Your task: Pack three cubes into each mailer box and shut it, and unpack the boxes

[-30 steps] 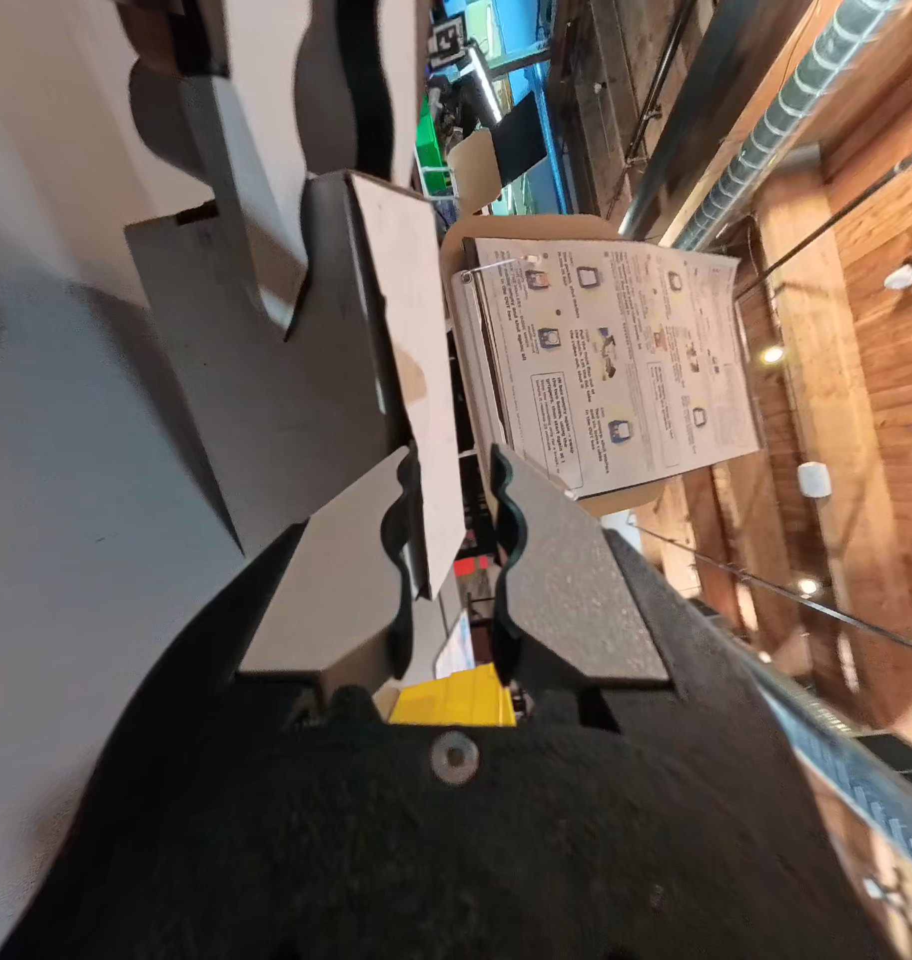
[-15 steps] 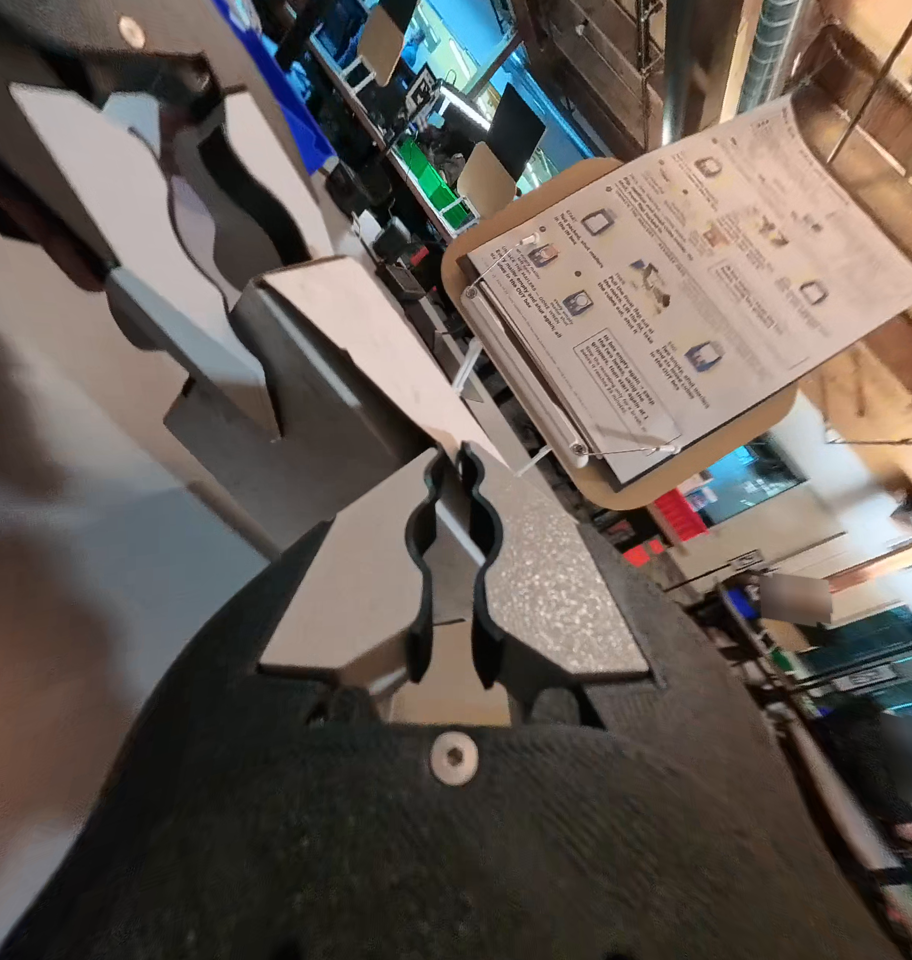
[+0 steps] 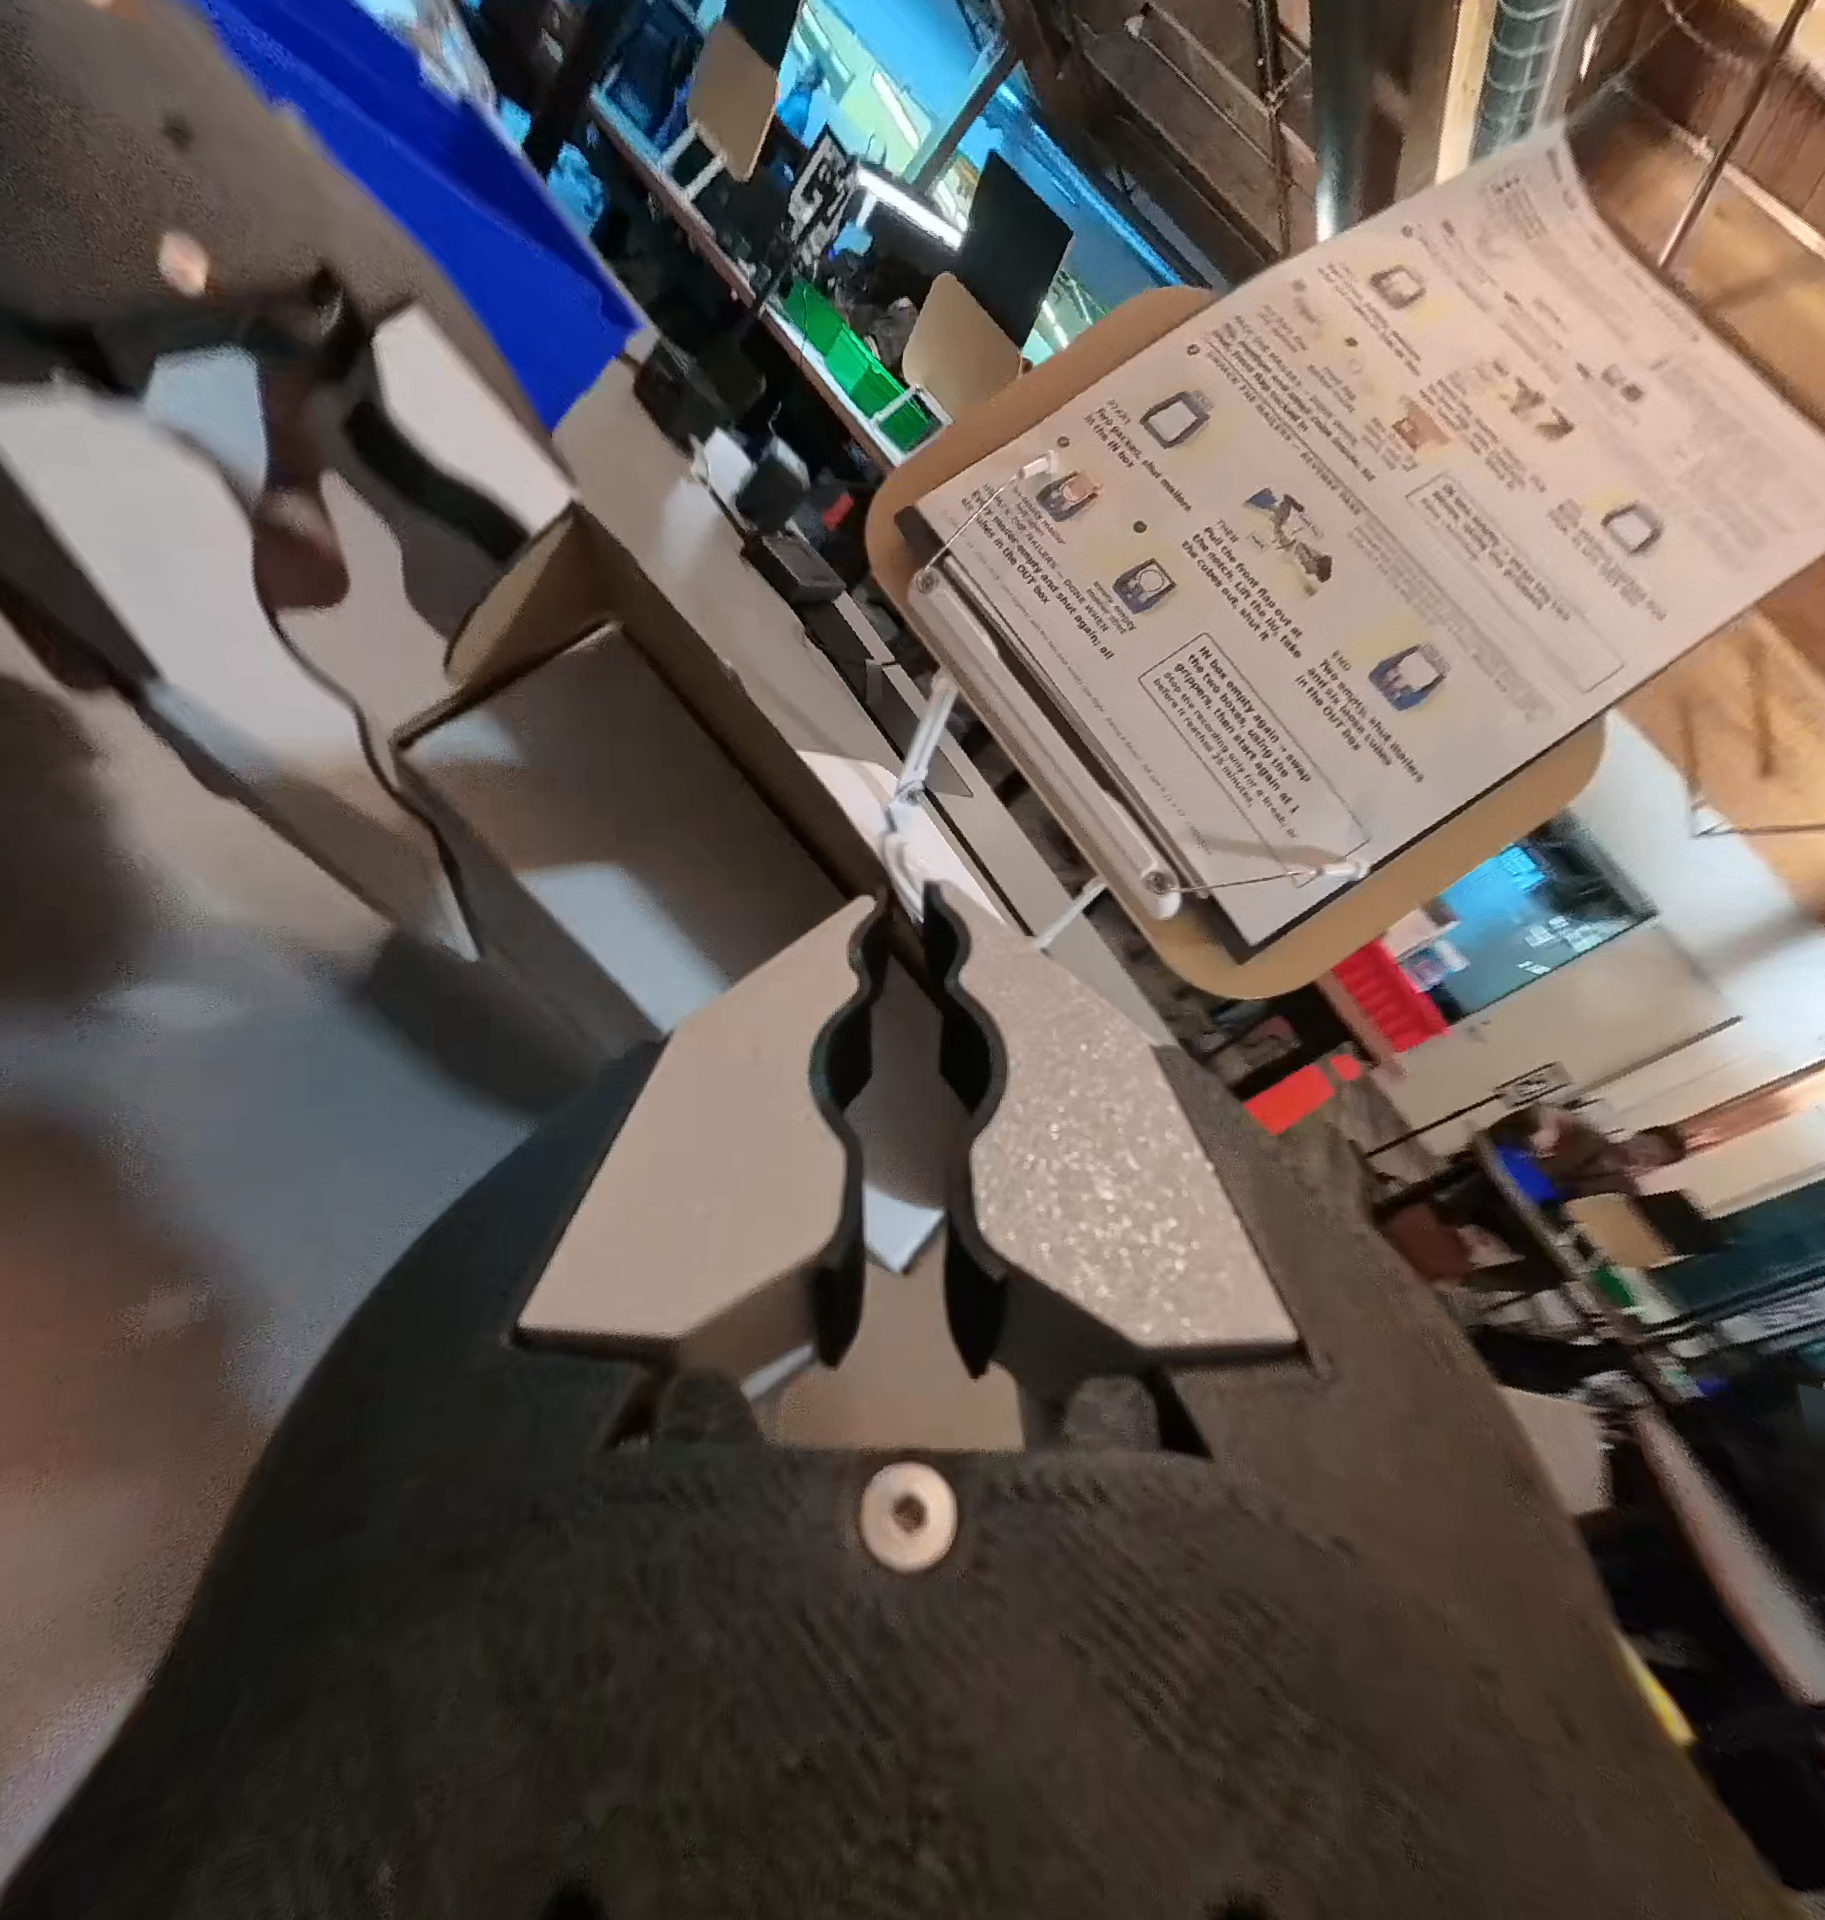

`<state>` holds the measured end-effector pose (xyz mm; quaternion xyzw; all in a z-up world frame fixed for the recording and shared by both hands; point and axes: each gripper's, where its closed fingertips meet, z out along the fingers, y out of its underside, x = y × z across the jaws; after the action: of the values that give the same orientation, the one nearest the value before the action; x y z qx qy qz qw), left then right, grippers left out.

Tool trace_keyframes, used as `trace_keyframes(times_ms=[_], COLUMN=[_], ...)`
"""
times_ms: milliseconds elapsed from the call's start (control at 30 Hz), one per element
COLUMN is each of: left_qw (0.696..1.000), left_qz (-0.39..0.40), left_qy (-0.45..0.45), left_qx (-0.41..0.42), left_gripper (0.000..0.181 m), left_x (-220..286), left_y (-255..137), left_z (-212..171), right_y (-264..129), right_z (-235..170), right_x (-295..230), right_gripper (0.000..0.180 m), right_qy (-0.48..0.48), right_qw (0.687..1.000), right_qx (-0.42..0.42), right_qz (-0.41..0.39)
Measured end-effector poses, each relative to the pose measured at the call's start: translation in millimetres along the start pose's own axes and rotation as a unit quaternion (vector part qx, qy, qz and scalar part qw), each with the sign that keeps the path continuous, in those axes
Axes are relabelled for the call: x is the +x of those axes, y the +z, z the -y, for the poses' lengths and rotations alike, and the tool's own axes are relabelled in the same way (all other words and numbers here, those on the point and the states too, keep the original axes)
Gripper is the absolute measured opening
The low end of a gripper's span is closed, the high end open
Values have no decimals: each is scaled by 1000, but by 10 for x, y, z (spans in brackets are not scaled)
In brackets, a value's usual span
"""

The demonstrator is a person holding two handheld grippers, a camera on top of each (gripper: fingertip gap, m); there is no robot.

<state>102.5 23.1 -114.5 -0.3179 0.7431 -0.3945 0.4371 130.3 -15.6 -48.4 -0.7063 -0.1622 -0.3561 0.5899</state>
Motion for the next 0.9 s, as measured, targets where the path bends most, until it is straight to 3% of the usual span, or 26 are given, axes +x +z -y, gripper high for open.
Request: trace_keyframes(times_ms=[33,100,167,267,333,433,600,733,833,900], left_qw=[999,995,992,993,992,991,985,986,987,987], left_qz=[-18,-35,-26,0,37,48,70,71,64,53], left_qy=[-29,-73,-80,-50,-53,-81,-115,-110,-111,-115], left_qx=[17,59,96,102,105,96,107,100,98,102], left_gripper=[79,87,83,53,30,24,21,21,21,21], left_x=[11,-26,-105,-149,-231,-304,-410,-367,-315,-272], left_y=[-25,-105,-190,-221,-215,-199,-245,-230,-220,-221], left_z=[39,155,276,306,297,265,323,341,373,406], right_y=[1,10,23,35,31,-3,-72,200,291,319], right_z=[-15,-14,19,38,51,134,368,82,-49,-152], right_x=[-34,-109,-199,-243,-239,-297,-564,-425,-294,-304], right_gripper=[3,2,2,4,17,36,29,31,32,36], right_qy=[-27,-60,-67,-58,-47,-52,-87,41,172,210], right_qw=[1000,998,998,998,998,996,987,999,985,977], right_qx=[-5,-5,3,14,26,56,125,29,1,-19], right_qz=[-2,1,18,26,25,35,59,19,3,15])
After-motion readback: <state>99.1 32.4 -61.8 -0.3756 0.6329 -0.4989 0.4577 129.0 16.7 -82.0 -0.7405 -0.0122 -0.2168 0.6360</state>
